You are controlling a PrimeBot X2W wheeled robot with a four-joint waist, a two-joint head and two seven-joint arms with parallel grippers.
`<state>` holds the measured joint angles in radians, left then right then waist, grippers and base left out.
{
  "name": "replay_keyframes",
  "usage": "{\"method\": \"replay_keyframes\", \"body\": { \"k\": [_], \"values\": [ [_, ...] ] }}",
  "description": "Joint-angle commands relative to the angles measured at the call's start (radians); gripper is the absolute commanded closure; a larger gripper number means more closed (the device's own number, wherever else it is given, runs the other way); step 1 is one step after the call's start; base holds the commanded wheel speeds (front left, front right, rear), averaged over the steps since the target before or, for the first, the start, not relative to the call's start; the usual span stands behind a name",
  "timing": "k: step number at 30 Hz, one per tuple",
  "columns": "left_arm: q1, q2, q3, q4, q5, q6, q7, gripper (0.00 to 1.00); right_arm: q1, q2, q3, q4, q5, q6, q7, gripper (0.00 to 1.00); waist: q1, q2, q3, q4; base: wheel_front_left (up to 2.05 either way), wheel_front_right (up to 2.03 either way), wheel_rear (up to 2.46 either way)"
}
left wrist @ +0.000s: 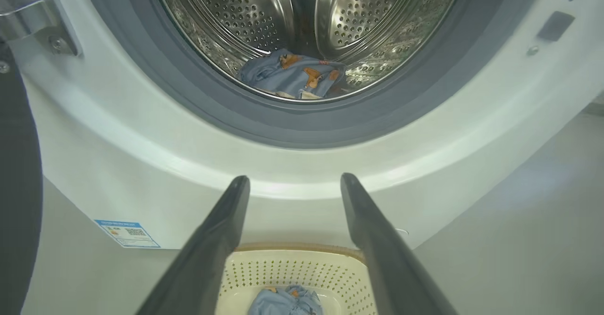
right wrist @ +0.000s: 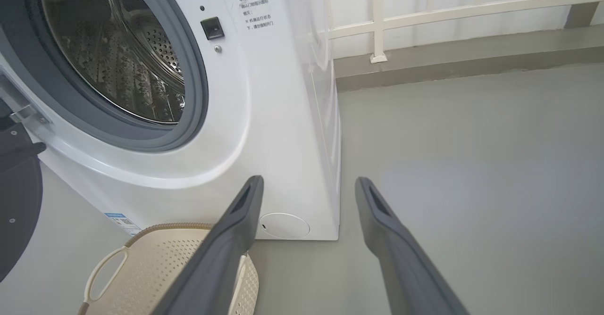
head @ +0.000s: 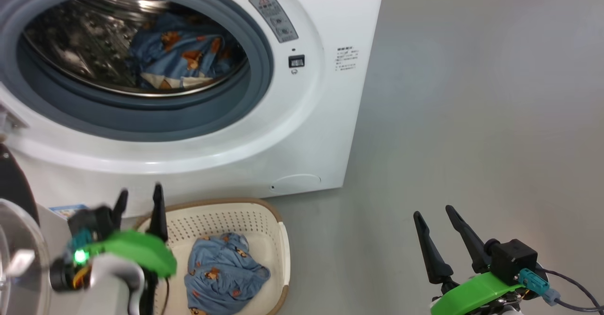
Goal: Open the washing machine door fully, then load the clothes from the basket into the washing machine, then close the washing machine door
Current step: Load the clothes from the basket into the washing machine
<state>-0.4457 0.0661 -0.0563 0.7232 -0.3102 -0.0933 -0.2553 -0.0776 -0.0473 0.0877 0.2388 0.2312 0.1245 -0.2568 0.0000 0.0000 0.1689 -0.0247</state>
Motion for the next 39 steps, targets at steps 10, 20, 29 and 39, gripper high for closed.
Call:
{"method": "replay_keyframes", "body": {
  "k": [10,20,29,39],
  "values": [
    [0.304,0.000,0.054,-0.294,0.017,0.003,-0.006,0.00,0.049,-0.003,0.020,-0.048,-0.021,0.006,-0.005,0.00,0.0000,0.0000,-0.094,0.013,0.00,0.00,0.00],
    [0.476,-0.010,0.113,-0.464,0.021,0.016,-0.006,0.00,0.064,-0.003,0.027,-0.061,-0.028,0.006,-0.005,0.00,0.0000,0.0000,-0.139,0.002,0.00,0.00,0.00],
    [0.565,-0.014,0.143,-0.520,0.030,0.016,-0.006,0.00,0.085,-0.003,0.018,-0.060,-0.042,0.006,-0.005,0.00,0.0000,0.0000,-0.180,-0.014,0.00,0.00,0.00],
    [0.606,-0.016,0.121,-0.560,0.037,0.018,-0.006,0.00,0.118,-0.006,-0.005,-0.059,-0.053,0.006,-0.005,0.00,0.0000,0.0000,-0.212,-0.007,0.00,0.00,0.00]
  ]
}}
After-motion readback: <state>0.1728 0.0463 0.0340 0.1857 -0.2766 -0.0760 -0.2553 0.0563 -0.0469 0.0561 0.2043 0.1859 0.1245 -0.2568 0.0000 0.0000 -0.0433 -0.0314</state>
